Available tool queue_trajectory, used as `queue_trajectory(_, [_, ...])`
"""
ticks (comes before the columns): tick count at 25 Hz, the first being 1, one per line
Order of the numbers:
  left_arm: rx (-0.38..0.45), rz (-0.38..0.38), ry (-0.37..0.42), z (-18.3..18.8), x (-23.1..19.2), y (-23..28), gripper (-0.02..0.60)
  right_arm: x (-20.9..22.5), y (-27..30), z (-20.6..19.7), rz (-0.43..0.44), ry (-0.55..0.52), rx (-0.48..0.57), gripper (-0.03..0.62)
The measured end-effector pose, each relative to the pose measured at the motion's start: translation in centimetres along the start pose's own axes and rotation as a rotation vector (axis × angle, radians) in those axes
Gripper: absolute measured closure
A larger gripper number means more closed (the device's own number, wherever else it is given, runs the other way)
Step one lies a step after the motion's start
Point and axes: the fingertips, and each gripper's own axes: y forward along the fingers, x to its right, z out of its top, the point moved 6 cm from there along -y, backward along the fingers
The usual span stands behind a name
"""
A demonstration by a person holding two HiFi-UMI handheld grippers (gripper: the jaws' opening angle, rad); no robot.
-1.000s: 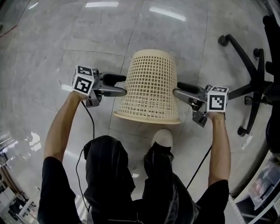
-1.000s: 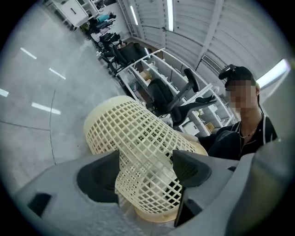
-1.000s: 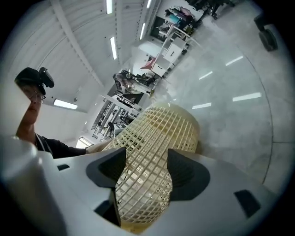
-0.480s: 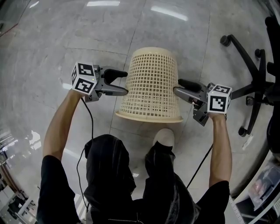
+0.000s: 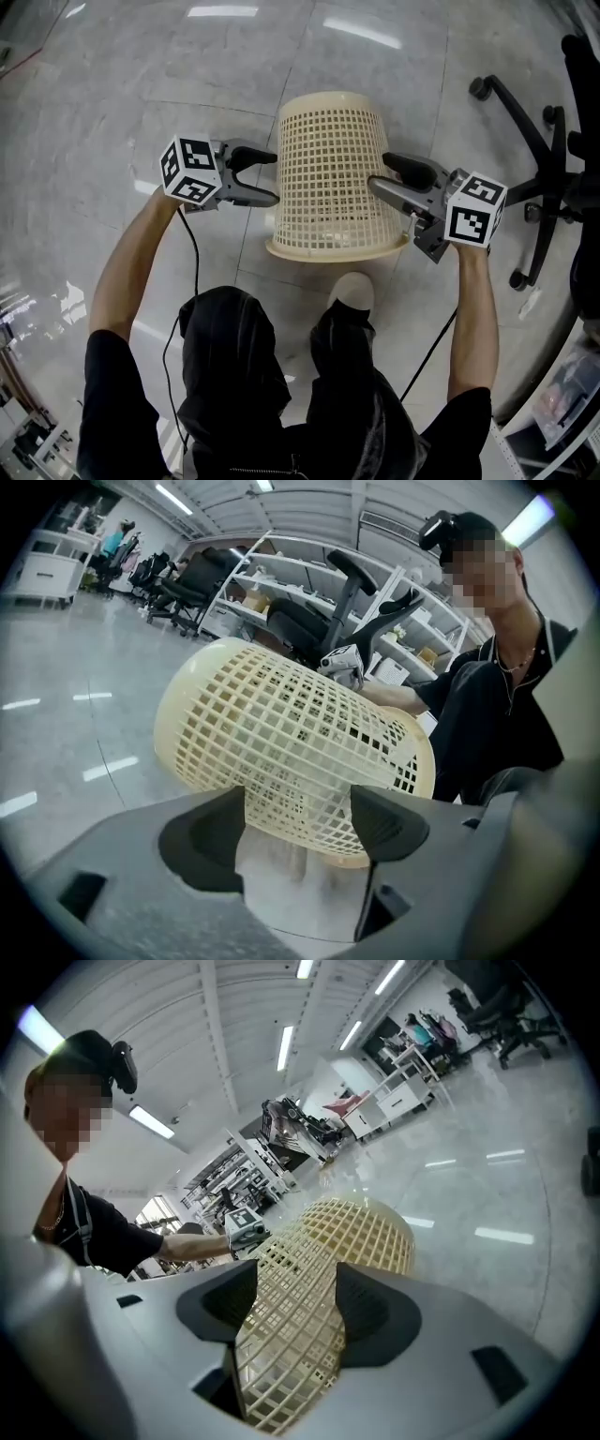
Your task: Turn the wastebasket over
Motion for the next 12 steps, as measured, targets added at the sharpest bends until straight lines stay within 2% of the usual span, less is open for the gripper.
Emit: queue_trajectory(12, [-0.05,0.19,0.238,0.9,0.4,-0.2,0.235,-3.6,0.2,1.9,-0.116,-0.293,0.033,0.333])
